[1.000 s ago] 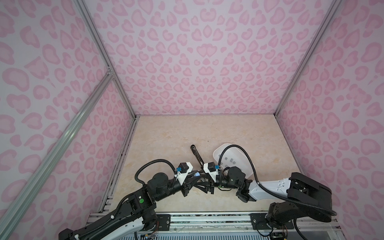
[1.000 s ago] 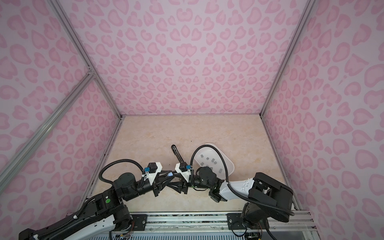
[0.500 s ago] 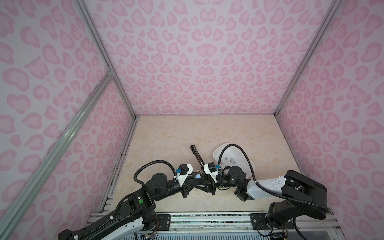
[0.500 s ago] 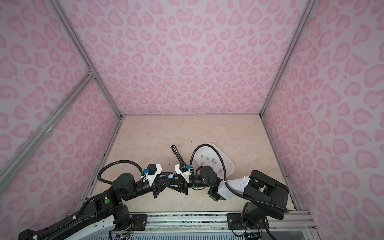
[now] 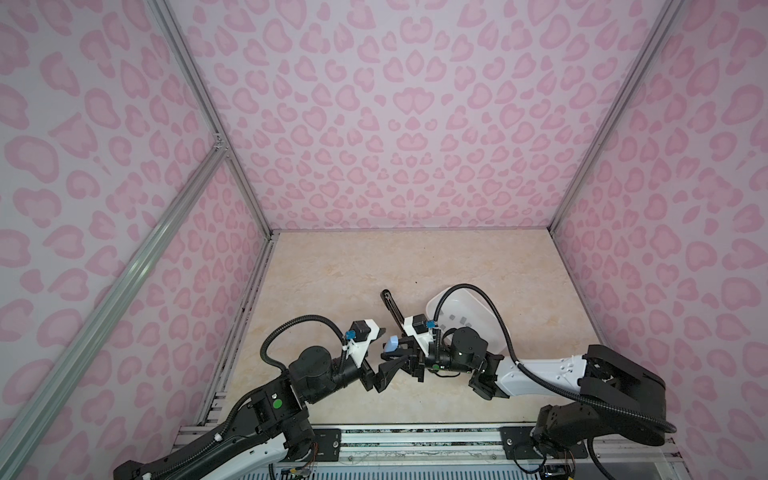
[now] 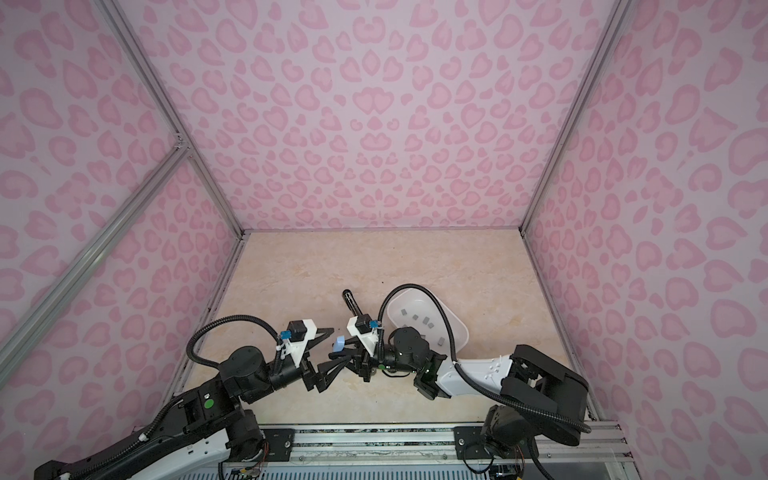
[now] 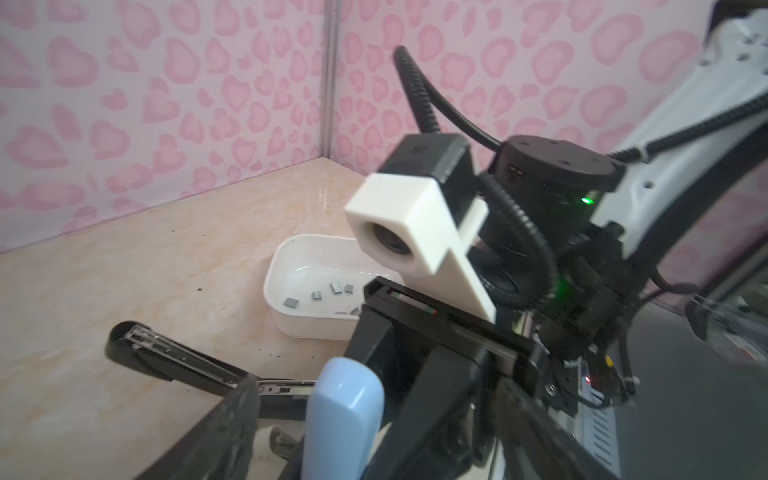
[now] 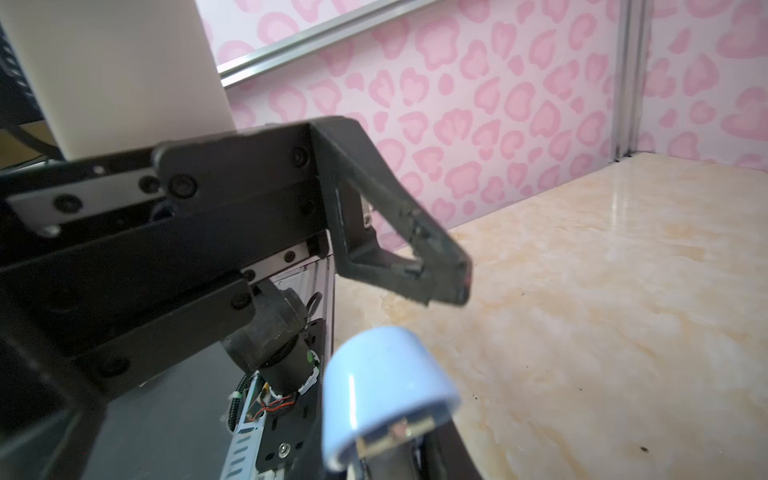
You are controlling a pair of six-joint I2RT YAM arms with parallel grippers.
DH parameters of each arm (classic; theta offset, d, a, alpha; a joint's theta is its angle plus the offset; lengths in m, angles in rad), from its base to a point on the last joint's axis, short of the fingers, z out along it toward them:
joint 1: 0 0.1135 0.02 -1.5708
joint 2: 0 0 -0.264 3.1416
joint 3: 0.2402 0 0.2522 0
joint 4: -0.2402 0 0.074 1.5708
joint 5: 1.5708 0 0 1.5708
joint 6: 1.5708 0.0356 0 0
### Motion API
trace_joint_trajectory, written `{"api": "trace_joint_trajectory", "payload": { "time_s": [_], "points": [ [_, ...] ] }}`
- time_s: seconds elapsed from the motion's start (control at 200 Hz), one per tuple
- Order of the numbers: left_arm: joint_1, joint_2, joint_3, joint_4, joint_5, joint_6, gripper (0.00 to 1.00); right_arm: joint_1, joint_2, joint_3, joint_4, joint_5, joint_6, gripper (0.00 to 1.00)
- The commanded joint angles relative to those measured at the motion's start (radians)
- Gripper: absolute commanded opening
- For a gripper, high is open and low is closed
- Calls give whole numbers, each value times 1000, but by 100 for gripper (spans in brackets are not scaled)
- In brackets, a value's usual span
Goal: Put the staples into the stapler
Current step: 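Lower the light-blue piece into the stapler channel with the right gripper while the left withdraws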
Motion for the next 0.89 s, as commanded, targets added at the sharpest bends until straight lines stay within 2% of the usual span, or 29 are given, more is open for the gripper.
{"api": "trace_joint_trajectory", "payload": {
  "time_s": [0.0, 0.065, 0.13, 0.19, 0.285, 0.355, 0.445, 0.56, 0.755, 0.89],
  "points": [
    [9, 16, 92, -149, -450, -145, 97, 35, -11, 61, -301, 271, -13, 15],
    [48, 42, 150, -235, -541, -197, 97, 68, 4, 106, -422, 372, 13, 14],
    [125, 74, 183, -270, -517, -230, 97, 96, 35, 138, -481, 414, 33, 14],
    [231, 107, 197, -291, -488, -279, 97, 122, 75, 178, -548, 455, 62, 13],
    [392, 140, 156, -270, -500, -350, 97, 143, 128, 217, -605, 487, 108, 12],
    [461, 141, 79, -205, -557, -397, 97, 155, 171, 247, -652, 506, 122, 12],
    [473, 126, -16, -99, -649, -394, 98, 178, 224, 312, -763, 570, 116, 13],
    [473, 111, -82, -23, -693, -342, 98, 192, 300, 383, -856, 619, 115, 13],
    [473, 144, -101, -8, -679, -336, 99, 174, 416, 483, -952, 668, 145, 13],
    [474, 162, -86, -15, -663, -323, 98, 164, 440, 495, -960, 693, 168, 14]
  ]
}}
